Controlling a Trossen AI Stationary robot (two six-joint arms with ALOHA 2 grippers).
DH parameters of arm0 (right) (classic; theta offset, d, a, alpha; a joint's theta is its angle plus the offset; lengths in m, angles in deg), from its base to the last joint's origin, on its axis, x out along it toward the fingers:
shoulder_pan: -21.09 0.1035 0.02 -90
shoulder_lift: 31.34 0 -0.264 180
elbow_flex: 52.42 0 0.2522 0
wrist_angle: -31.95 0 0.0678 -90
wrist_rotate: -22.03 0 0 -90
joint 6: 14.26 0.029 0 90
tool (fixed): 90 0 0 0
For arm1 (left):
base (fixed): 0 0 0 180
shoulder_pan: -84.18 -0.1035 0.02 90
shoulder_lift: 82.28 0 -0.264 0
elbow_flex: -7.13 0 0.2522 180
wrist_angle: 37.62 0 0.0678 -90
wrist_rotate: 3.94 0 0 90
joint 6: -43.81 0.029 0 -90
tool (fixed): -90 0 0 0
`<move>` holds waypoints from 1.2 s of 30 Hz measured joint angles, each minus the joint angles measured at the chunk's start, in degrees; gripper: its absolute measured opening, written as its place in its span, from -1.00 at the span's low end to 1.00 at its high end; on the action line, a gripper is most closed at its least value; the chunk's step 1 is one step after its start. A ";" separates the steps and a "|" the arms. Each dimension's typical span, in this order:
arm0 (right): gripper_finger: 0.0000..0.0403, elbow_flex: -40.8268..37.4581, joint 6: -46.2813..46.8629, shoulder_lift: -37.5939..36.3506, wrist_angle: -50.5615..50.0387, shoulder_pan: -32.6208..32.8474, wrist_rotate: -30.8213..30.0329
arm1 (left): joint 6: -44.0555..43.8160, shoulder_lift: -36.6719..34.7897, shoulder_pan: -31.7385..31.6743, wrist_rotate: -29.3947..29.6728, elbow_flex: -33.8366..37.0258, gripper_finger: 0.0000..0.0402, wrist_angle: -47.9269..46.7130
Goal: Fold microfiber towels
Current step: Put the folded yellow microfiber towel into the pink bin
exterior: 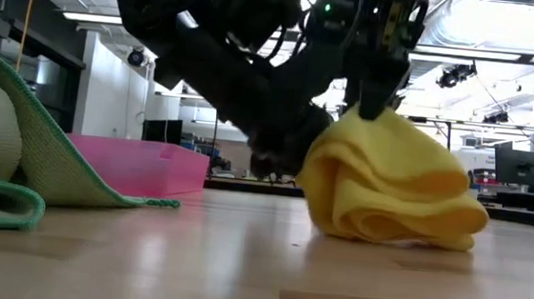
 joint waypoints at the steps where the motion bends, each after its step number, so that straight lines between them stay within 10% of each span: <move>1: -1.00 0.00 0.00 0.59 -0.01 -0.21 -0.06 | 0.63 0.00 0.00 0.46 0.00 -1.00 -1.08; 17: -1.00 -0.27 -1.24 4.08 0.45 -2.88 -5.40 | 9.15 -5.47 -0.11 3.77 -0.09 -1.00 -25.02; 36: -1.00 0.12 -8.24 -3.44 -5.46 -4.82 -9.28 | 17.24 -28.20 -0.39 16.01 0.23 -1.00 -49.95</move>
